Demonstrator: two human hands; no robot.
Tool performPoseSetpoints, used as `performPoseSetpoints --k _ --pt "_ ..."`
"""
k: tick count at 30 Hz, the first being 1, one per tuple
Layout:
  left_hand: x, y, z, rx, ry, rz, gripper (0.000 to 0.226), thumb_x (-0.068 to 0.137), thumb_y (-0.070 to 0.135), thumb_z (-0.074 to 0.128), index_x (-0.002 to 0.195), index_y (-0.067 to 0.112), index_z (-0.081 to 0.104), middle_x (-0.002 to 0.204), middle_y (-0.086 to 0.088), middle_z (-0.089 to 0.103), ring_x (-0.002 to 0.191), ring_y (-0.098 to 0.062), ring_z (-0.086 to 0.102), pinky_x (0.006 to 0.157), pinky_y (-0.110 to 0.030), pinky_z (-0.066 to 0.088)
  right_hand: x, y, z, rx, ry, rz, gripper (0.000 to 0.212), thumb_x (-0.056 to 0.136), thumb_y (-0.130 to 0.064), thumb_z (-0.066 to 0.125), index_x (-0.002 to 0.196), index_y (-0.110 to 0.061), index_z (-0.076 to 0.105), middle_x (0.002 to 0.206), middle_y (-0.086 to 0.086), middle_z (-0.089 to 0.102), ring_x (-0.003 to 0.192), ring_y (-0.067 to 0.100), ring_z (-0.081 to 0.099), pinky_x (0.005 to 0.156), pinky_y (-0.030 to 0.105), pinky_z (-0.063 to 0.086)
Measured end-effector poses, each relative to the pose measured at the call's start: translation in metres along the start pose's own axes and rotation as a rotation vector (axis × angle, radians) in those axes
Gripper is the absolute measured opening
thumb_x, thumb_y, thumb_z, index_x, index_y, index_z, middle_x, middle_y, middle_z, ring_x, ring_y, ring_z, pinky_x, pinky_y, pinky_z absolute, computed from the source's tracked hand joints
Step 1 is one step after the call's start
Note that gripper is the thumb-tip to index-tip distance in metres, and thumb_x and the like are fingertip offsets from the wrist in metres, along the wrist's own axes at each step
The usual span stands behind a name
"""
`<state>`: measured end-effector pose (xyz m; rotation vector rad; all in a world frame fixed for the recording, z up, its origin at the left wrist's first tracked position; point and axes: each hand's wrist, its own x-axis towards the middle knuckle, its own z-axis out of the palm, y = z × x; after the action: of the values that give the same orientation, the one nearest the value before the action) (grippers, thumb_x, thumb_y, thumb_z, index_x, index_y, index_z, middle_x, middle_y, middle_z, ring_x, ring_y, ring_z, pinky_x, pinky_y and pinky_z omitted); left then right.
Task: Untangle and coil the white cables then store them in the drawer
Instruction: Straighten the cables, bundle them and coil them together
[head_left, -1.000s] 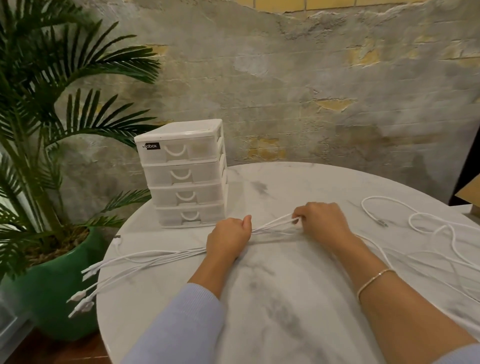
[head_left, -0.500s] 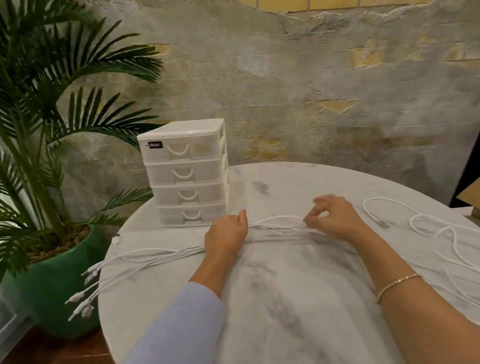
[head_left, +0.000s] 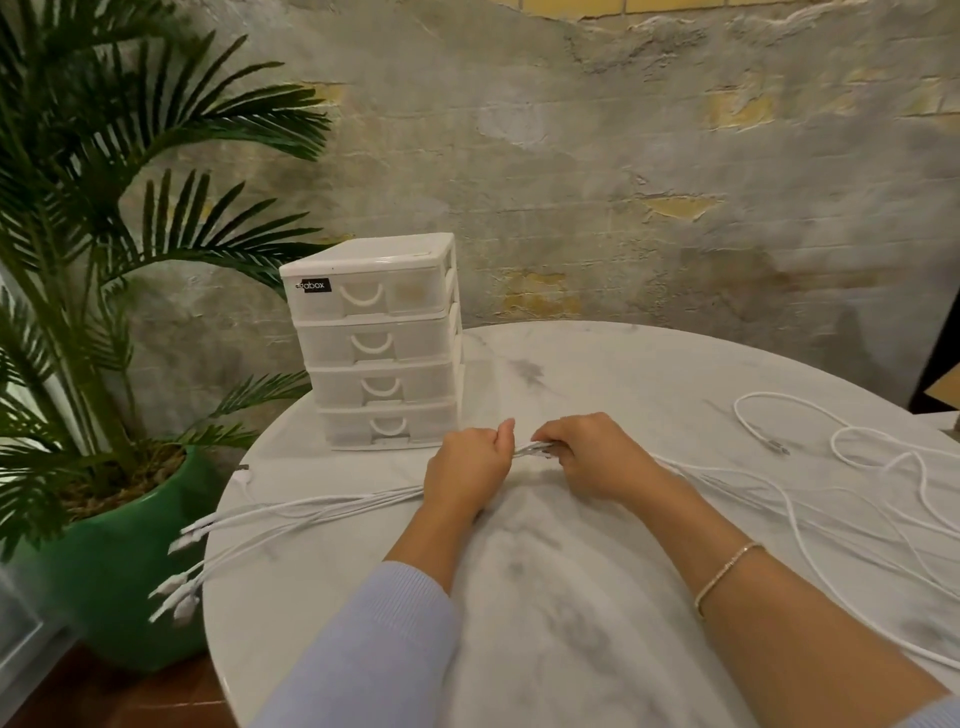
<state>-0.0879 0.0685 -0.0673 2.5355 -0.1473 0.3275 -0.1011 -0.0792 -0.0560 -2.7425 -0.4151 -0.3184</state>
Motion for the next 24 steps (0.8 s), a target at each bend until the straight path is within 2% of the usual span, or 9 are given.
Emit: performPoseSetpoints --k 2,4,7,10,13,16,18,21,24 --pt "-0.001 0.003 0.001 -0.007 -0.041 0.062 0.054 0.100 0.042 0.030 0.070 0.006 0.057 0.091 -0.018 0.064 0.093 -0.033 0.057 0.077 -0.037 0.044 0.000 0.002 0.000 0.001 0.046 0.035 0.033 0.090 -0.004 0.047 0.109 -0.022 0.067 0.100 0.004 0.067 0.095 0.025 0.059 0.078 0.032 0.046" --pt "-0.002 0.006 0.001 0.003 -0.079 0.093 0.055 0.101 0.041 0.029 0.077 0.004 0.061 0.090 -0.016 0.064 0.092 -0.030 0.055 0.078 -0.036 0.043 0.000 0.002 0.002 -0.029 0.099 0.096 0.033 0.091 -0.008 0.045 0.109 -0.026 0.066 0.100 0.003 0.065 0.096 0.025 0.057 0.070 0.029 0.040" --pt "-0.002 0.006 0.001 -0.022 -0.118 0.093 0.056 0.099 0.045 0.031 0.057 0.012 0.048 0.069 -0.007 0.053 0.077 -0.025 0.049 0.073 -0.035 0.042 -0.002 0.005 0.002 -0.080 0.132 0.186 0.026 0.097 -0.021 0.042 0.109 -0.029 0.064 0.102 0.002 0.066 0.097 0.025 0.057 0.067 0.027 0.032" --pt "-0.005 0.004 0.000 -0.052 -0.136 0.069 0.058 0.097 0.051 0.033 0.050 0.017 0.038 0.059 0.000 0.043 0.067 -0.021 0.044 0.063 -0.031 0.036 -0.003 0.007 0.001 -0.119 0.096 0.163 0.030 0.095 -0.015 0.041 0.110 -0.029 0.063 0.097 0.001 0.061 0.094 0.024 0.055 0.067 0.027 0.031" --pt "-0.004 0.002 -0.002 -0.050 -0.104 0.044 0.057 0.099 0.049 0.030 0.053 0.017 0.035 0.065 -0.001 0.046 0.073 -0.026 0.049 0.067 -0.033 0.037 -0.007 0.013 -0.005 -0.109 0.014 0.138 0.048 0.084 0.001 0.041 0.114 -0.029 0.064 0.102 0.000 0.057 0.099 0.022 0.053 0.070 0.026 0.033" --pt "0.000 -0.003 -0.002 -0.042 -0.076 -0.016 0.056 0.100 0.047 0.028 0.054 0.016 0.035 0.062 0.001 0.043 0.072 -0.023 0.046 0.067 -0.031 0.036 -0.012 0.032 -0.018 -0.066 0.008 0.218 0.052 0.074 0.006 0.043 0.105 -0.028 0.069 0.106 0.002 0.064 0.104 0.023 0.058 0.075 0.028 0.044" --pt "0.003 -0.006 0.000 -0.048 -0.064 -0.034 0.055 0.099 0.048 0.030 0.054 0.016 0.036 0.061 0.000 0.044 0.070 -0.022 0.046 0.065 -0.030 0.035 -0.016 0.041 -0.023 -0.058 0.034 0.265 0.055 0.075 0.006 0.044 0.109 -0.029 0.069 0.110 0.000 0.067 0.107 0.022 0.059 0.082 0.028 0.048" --pt "0.005 -0.007 0.004 -0.050 -0.049 -0.039 0.051 0.098 0.049 0.032 0.059 0.017 0.040 0.070 -0.002 0.054 0.072 -0.022 0.050 0.064 -0.030 0.037 -0.017 0.046 -0.027 -0.032 0.052 0.350 0.053 0.080 0.003 0.048 0.121 -0.027 0.064 0.121 0.003 0.064 0.112 0.023 0.058 0.089 0.029 0.047" --pt "0.004 -0.007 0.002 -0.020 -0.032 -0.050 0.050 0.099 0.048 0.031 0.061 0.016 0.039 0.069 0.000 0.049 0.076 -0.025 0.052 0.066 -0.031 0.038 -0.017 0.058 -0.033 -0.005 -0.010 0.415 0.043 0.083 -0.001 0.049 0.111 -0.026 0.070 0.114 0.005 0.067 0.102 0.023 0.060 0.082 0.026 0.048"
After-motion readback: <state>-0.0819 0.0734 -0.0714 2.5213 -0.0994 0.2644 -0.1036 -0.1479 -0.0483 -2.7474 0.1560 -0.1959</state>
